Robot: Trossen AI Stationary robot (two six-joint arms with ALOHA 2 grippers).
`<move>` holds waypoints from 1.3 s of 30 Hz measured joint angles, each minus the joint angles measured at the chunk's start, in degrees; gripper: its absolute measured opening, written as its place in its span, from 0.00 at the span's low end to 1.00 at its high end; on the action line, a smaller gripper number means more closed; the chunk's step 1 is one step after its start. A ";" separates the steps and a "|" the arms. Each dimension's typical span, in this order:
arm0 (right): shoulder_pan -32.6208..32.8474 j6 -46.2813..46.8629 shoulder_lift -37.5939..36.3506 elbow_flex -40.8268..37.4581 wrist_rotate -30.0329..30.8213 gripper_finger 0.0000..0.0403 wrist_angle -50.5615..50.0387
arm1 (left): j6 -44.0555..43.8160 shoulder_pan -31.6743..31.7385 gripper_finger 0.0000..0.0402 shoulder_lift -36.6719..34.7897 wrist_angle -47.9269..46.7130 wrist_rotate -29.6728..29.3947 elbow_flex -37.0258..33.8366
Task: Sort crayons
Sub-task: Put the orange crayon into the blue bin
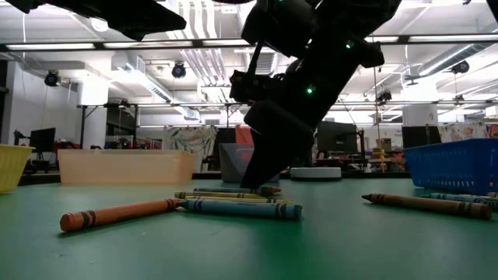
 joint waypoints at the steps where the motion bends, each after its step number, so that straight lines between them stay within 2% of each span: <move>1: -0.30 -0.20 -0.01 -0.20 -0.02 0.23 0.09 | -0.13 0.00 0.09 0.00 0.00 0.00 0.00; 5: -1.82 -0.27 -0.12 -0.97 -0.65 0.20 0.34 | -1.68 0.00 0.09 0.00 0.01 0.03 -0.05; 11: -3.24 -0.57 -0.22 -1.50 -0.75 0.05 0.33 | -4.26 0.00 0.09 0.02 0.14 0.09 -1.03; 17: -3.38 -2.12 -1.69 -1.71 -0.07 0.03 0.30 | -9.57 -0.03 0.10 0.02 1.18 0.18 -1.95; 23: -3.40 -3.88 -6.25 -2.98 0.26 0.03 3.22 | -11.08 -0.07 0.15 0.00 4.58 5.10 -3.85; 26: -3.06 -5.77 -9.04 -6.42 0.23 0.03 10.85 | -12.29 -0.09 0.19 0.02 8.73 5.20 -6.33; 31: -2.79 -9.88 -14.12 -14.53 0.00 0.03 31.79 | -14.01 -0.20 0.21 0.03 17.09 5.22 -10.85; 34: -3.06 -12.26 -16.02 -18.57 0.53 0.03 41.53 | -14.56 -0.19 0.22 0.03 18.98 5.19 -11.84; 36: -3.66 -13.24 -17.49 -19.80 2.49 0.03 45.10 | -14.60 -0.18 0.22 0.02 19.17 5.00 -11.89; 39: -5.62 -13.28 -19.63 -19.81 6.18 0.03 45.28 | -14.96 -0.20 0.22 0.02 19.06 3.33 -11.67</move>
